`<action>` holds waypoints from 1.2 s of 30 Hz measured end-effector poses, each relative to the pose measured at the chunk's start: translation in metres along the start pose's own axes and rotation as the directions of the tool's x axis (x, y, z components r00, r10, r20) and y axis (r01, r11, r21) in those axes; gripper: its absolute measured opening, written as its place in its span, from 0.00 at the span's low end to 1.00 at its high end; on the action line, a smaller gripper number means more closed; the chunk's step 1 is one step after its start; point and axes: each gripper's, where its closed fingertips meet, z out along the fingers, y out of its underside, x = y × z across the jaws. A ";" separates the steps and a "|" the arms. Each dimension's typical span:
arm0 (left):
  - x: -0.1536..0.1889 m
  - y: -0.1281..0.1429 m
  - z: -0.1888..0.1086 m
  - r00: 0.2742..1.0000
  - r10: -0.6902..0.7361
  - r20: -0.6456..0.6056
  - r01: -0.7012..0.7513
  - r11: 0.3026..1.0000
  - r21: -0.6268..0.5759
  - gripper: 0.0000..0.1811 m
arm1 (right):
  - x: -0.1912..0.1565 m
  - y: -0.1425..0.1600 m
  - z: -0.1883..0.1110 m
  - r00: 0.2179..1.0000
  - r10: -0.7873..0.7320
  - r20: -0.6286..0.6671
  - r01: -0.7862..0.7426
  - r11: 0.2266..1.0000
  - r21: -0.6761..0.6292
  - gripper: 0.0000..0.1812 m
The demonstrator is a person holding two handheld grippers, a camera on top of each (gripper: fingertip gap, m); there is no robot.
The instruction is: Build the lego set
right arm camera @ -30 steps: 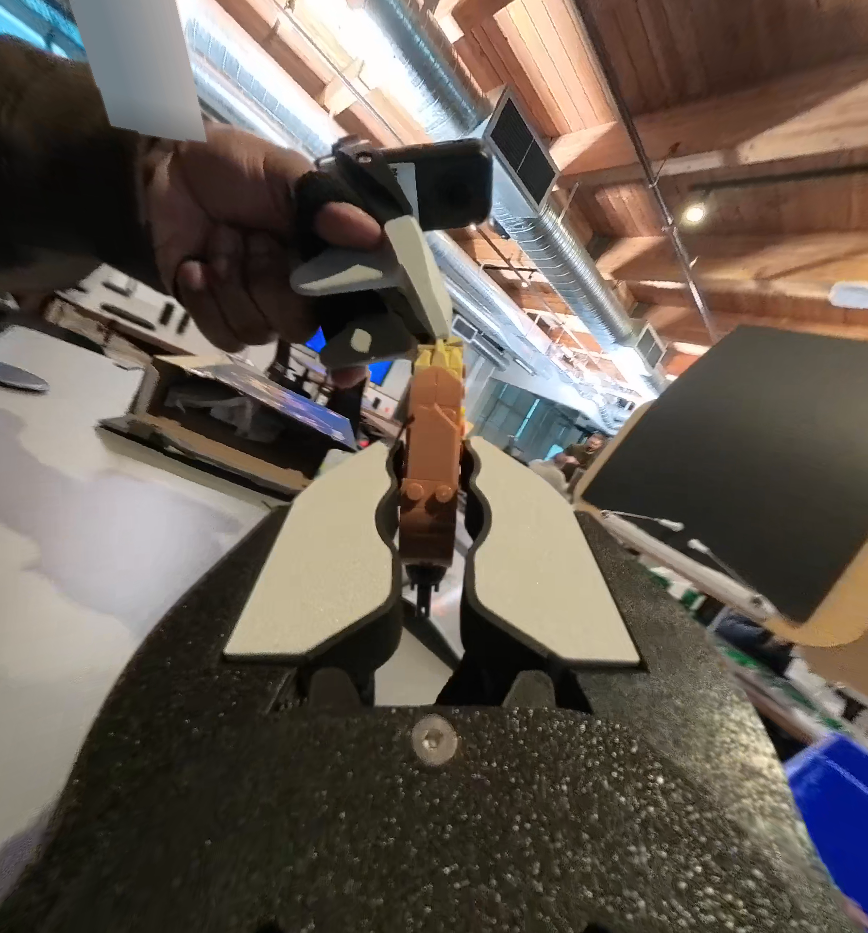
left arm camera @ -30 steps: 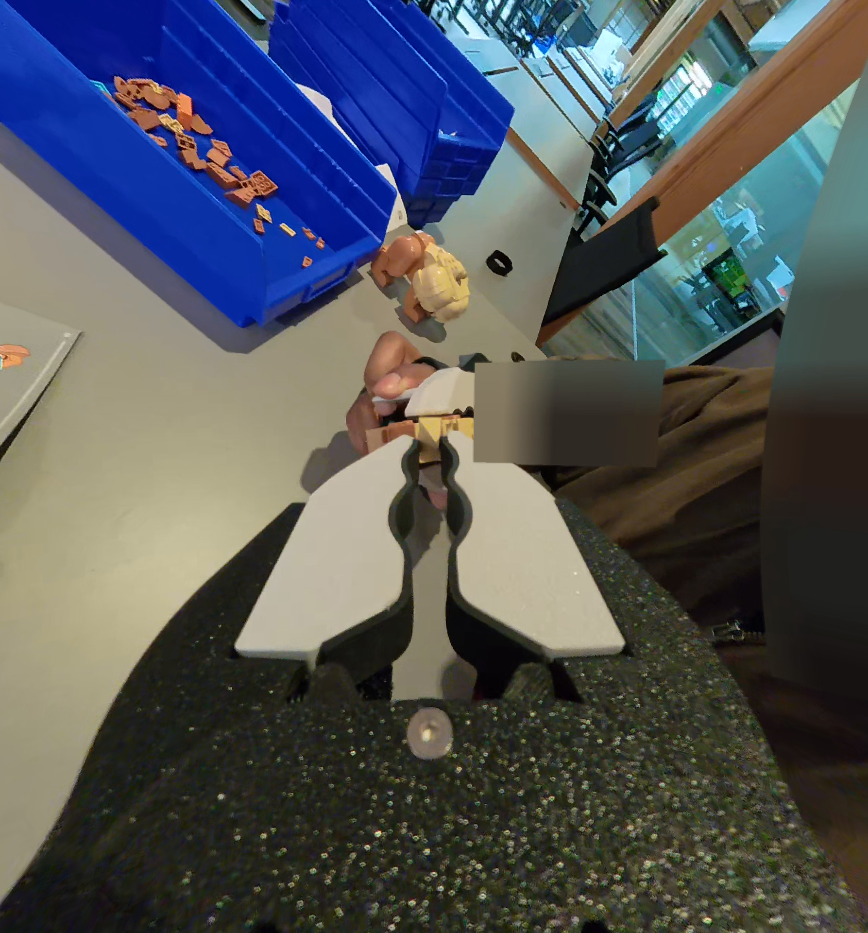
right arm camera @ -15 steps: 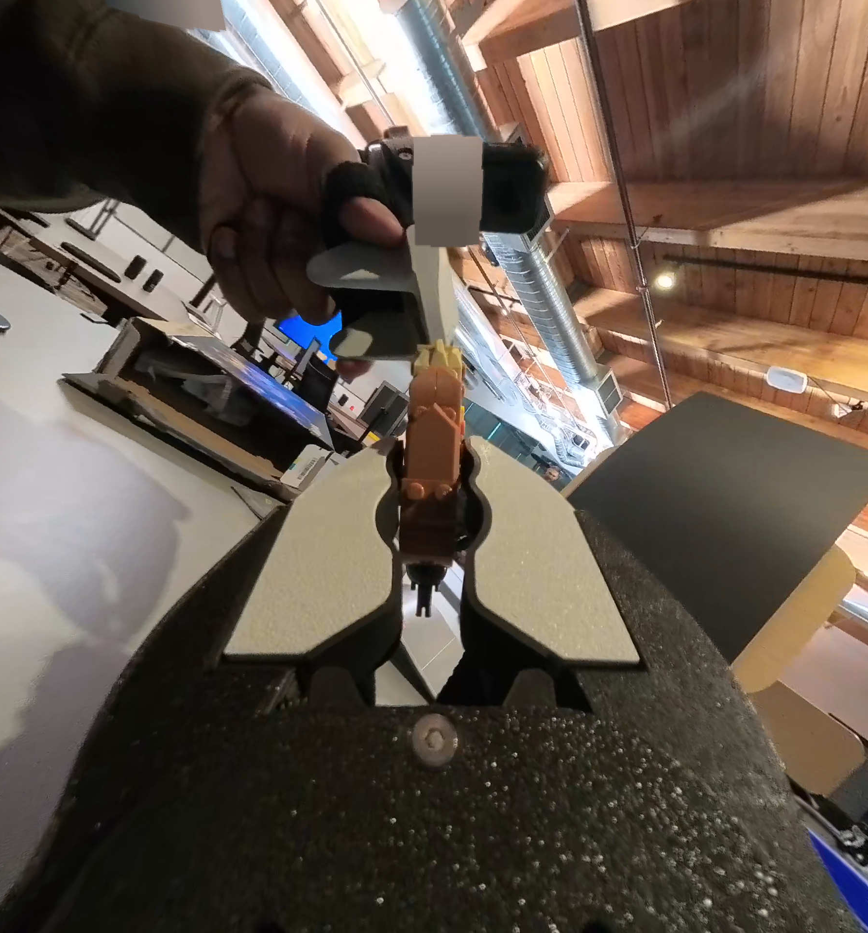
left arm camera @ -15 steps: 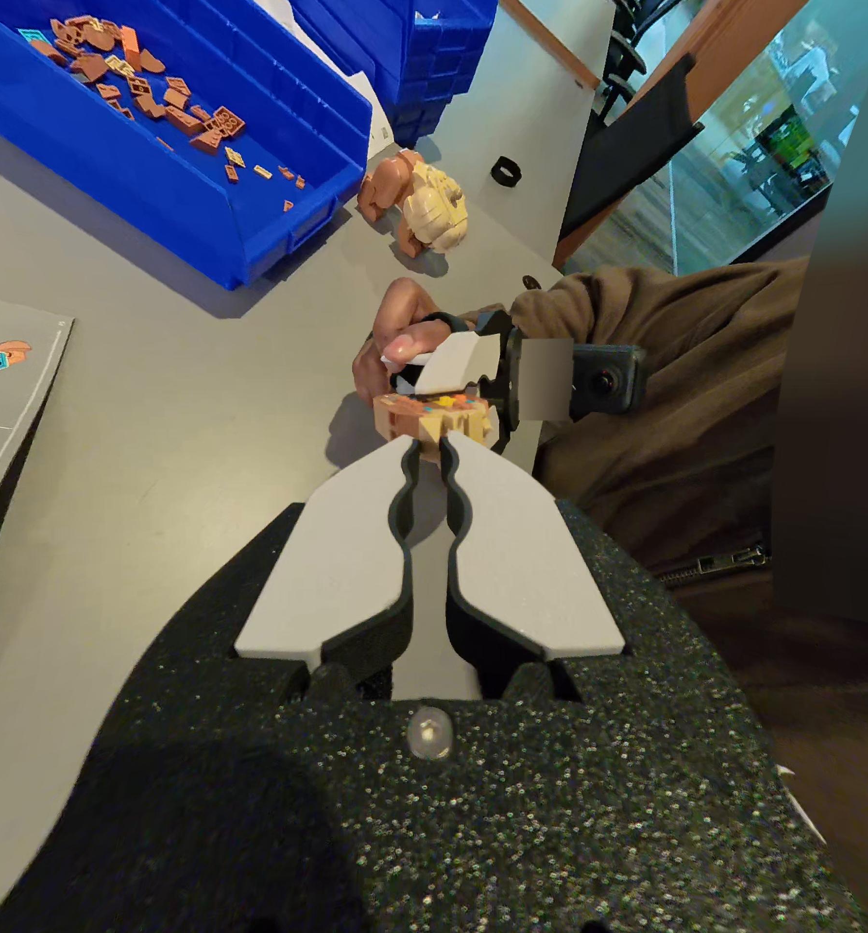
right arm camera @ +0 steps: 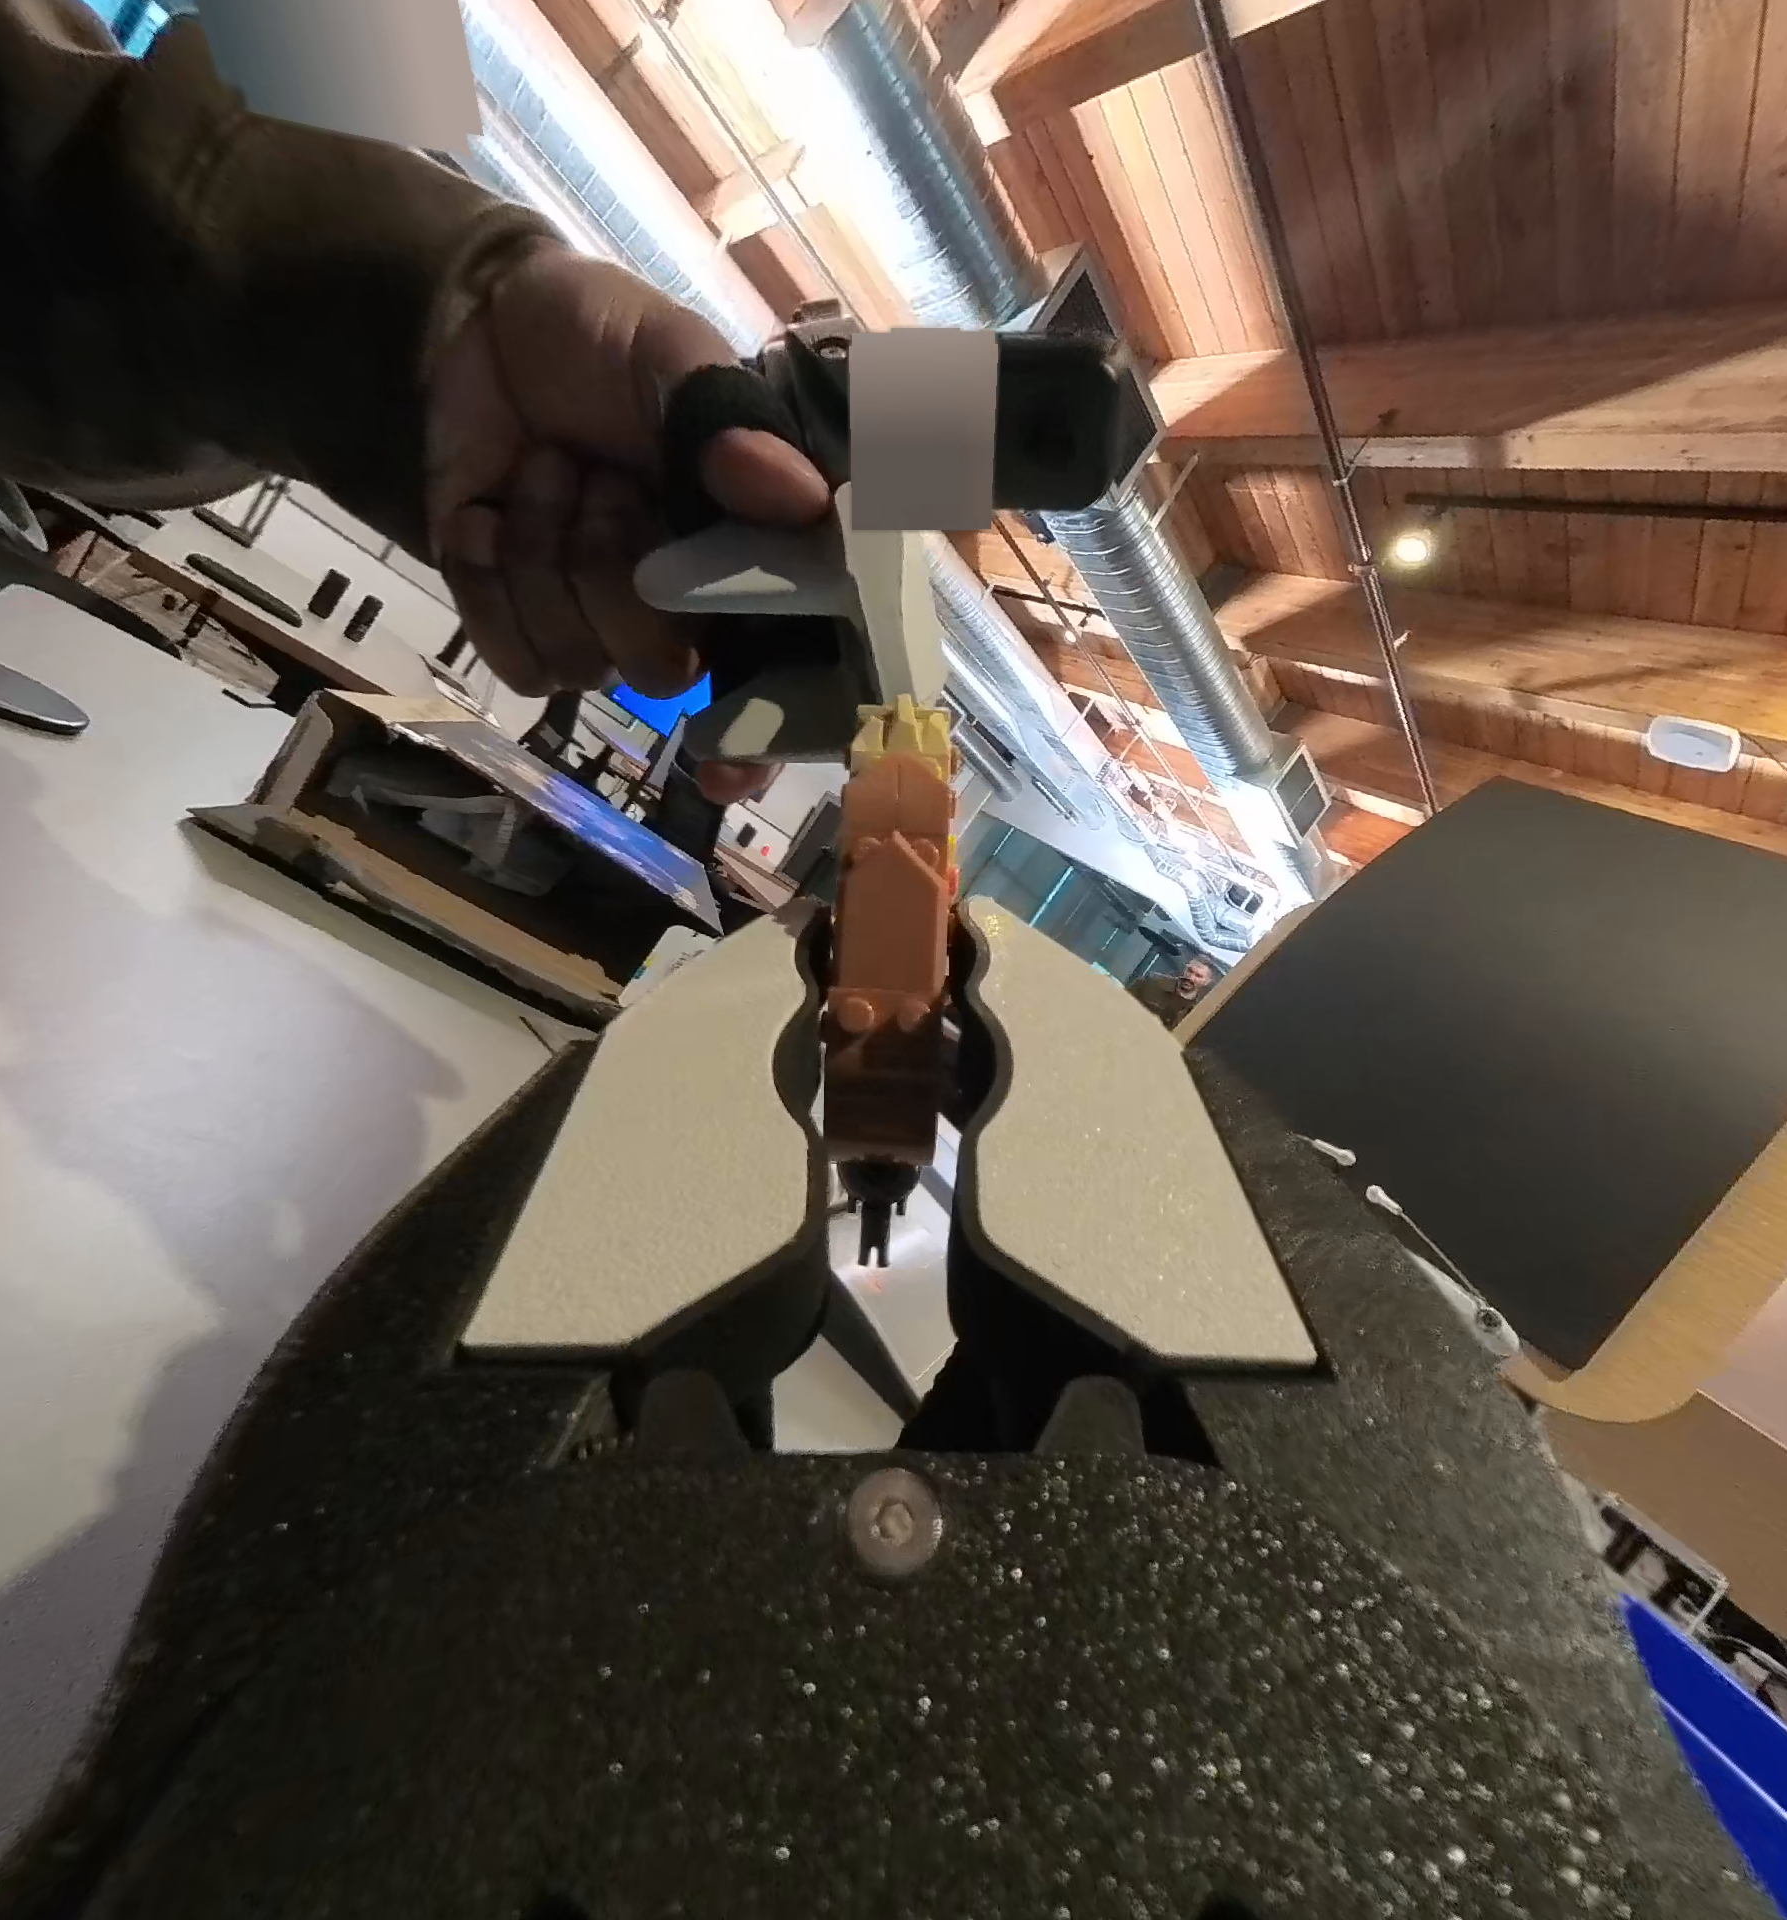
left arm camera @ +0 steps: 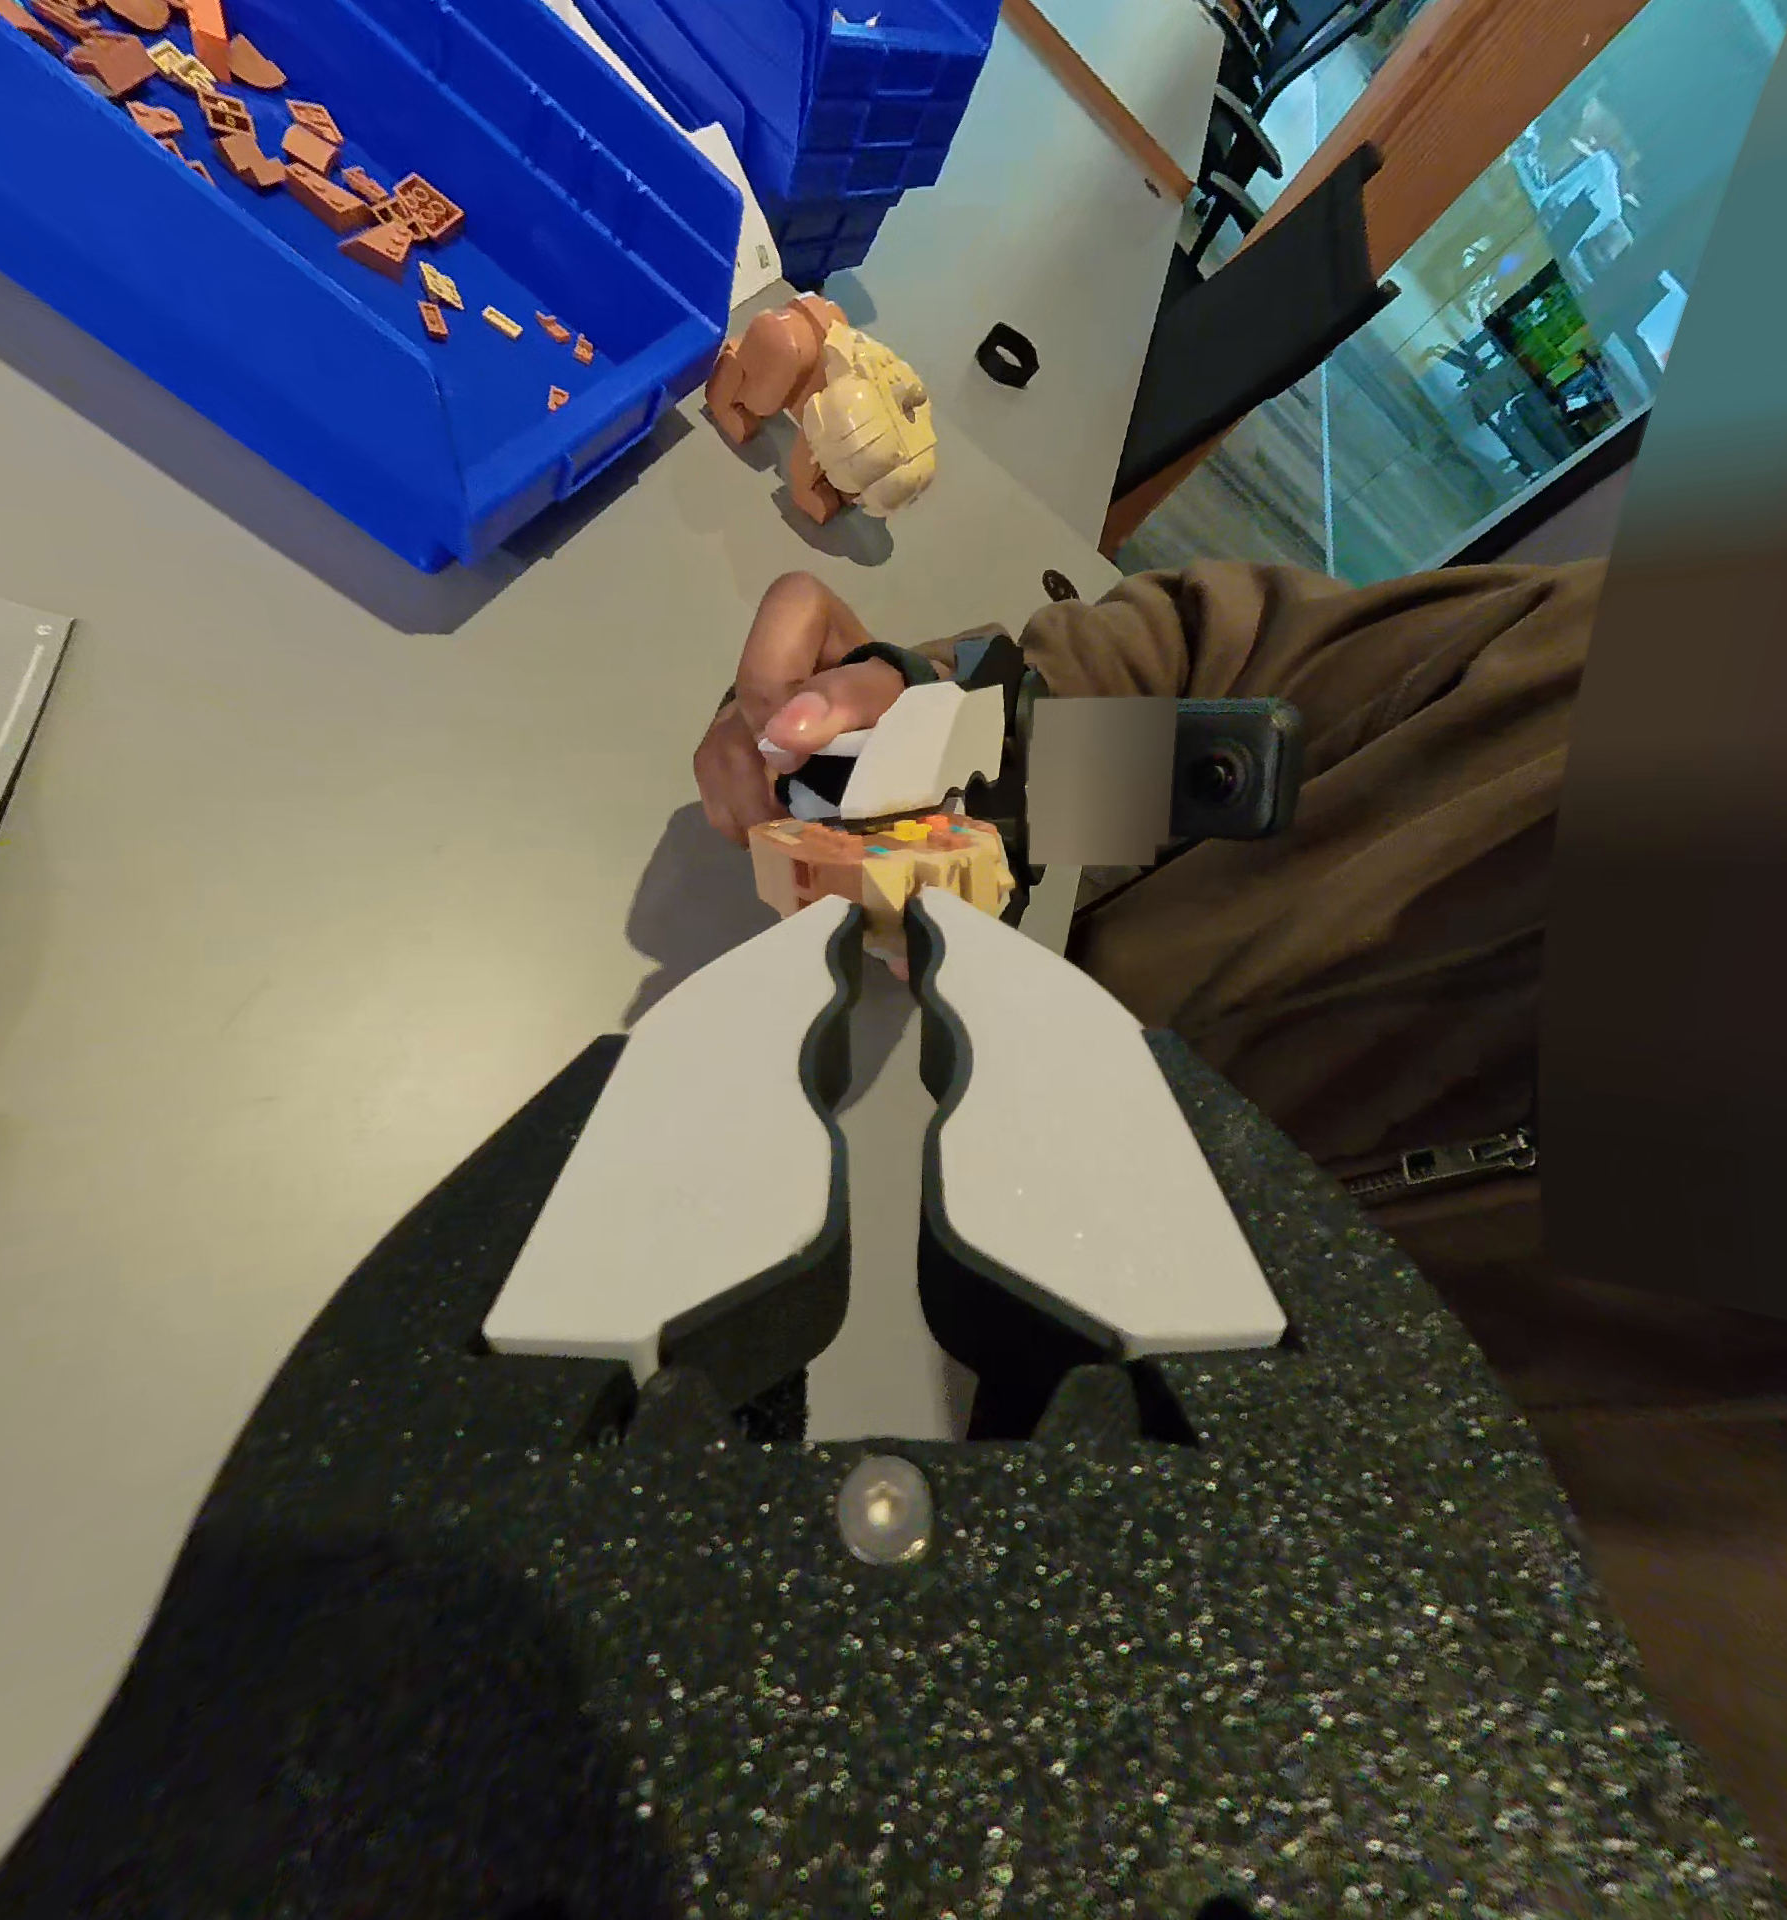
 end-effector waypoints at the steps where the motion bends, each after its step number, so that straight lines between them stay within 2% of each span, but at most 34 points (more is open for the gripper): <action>1: 0.001 0.000 0.000 1.000 -0.004 -0.007 0.004 1.000 0.002 0.04 | 0.000 0.001 0.000 1.000 0.011 0.000 -0.011 1.000 -0.001 0.12; 6: 0.003 -0.003 0.001 0.999 -0.031 -0.036 0.032 0.999 0.018 0.04 | 0.003 0.005 0.000 0.997 0.076 0.004 -0.076 0.997 -0.010 0.12; 17: -0.009 -0.003 0.003 0.998 -0.007 0.067 0.005 1.000 0.025 0.04 | 0.003 0.016 0.002 0.973 0.229 0.039 -0.227 0.973 -0.047 0.12; 29: -0.025 0.003 0.007 0.989 0.013 0.148 -0.016 1.000 0.019 0.04 | -0.016 0.040 0.007 0.962 0.253 0.101 -0.230 0.953 -0.195 0.12; 33: -0.036 0.006 0.009 0.985 -0.003 0.172 -0.006 0.999 0.052 0.04 | -0.022 0.040 0.007 0.937 0.323 0.136 -0.291 0.933 -0.212 0.12; 36: -0.043 0.005 0.008 0.986 -0.021 0.165 0.000 0.992 0.122 0.04 | -0.023 0.041 0.007 0.916 0.375 0.146 -0.339 0.914 -0.222 0.11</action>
